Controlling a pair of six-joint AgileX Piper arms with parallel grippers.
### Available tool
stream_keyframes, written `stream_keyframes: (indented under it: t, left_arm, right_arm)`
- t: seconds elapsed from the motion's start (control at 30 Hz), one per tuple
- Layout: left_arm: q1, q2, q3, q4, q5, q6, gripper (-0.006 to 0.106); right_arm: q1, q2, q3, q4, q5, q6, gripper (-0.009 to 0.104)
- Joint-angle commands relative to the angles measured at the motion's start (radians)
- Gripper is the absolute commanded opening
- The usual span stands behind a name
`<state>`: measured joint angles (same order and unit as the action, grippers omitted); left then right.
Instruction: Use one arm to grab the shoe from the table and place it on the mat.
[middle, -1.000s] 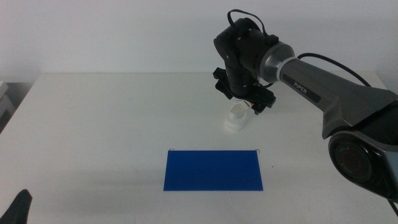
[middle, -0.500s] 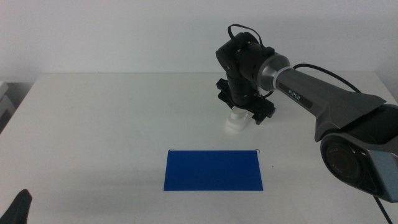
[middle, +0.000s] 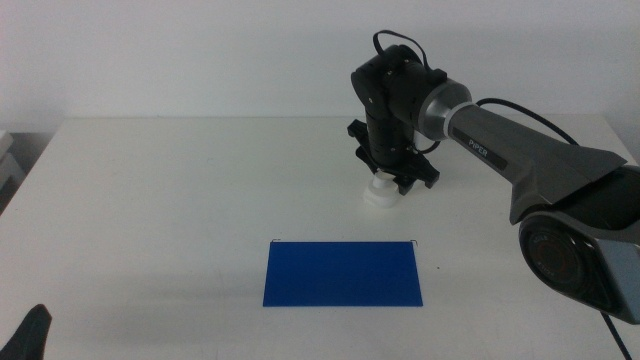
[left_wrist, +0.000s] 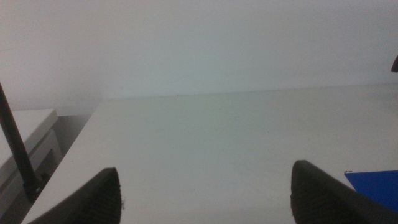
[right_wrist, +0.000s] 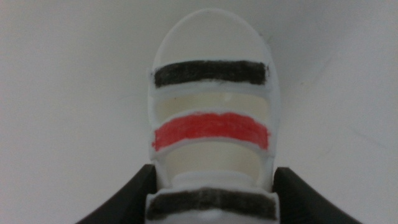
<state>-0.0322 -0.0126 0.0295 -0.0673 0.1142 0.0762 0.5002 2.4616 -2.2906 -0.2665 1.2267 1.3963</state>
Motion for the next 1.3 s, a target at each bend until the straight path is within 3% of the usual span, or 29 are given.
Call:
stream_keyframes:
  t: [0.0,0.37,0.67,0.83,1.07,1.27]
  left_arm:
    - [-0.004,-0.013,0.007,-0.010,-0.081,-0.005,0.094]
    - [-0.004,-0.013,0.007,-0.010,-0.081,-0.005,0.094]
    - [-0.004,-0.013,0.007,-0.010,-0.081,-0.005,0.094]
    - [-0.004,-0.013,0.007,-0.010,-0.081,-0.005,0.094]
    - [-0.004,-0.013,0.007,-0.010,-0.081,-0.005,0.094]
    - [-0.004,-0.013,0.007,-0.010,-0.081,-0.005,0.094]
  right_arm:
    - [0.019,-0.113,-0.036,-0.049,0.063,0.006,-0.004]
    - [0.166,-0.334,0.133,-0.144,0.064,0.135,-0.004]
    - [0.302,-0.480,0.378,-0.155,0.064,0.260,-0.004]
    - [0.323,-0.480,0.454,-0.099,0.063,0.298,-0.004]
    - [0.323,-0.480,0.470,-0.121,0.062,0.230,-0.004]
    - [0.323,-0.480,0.470,-0.114,0.062,-0.004,-0.004]
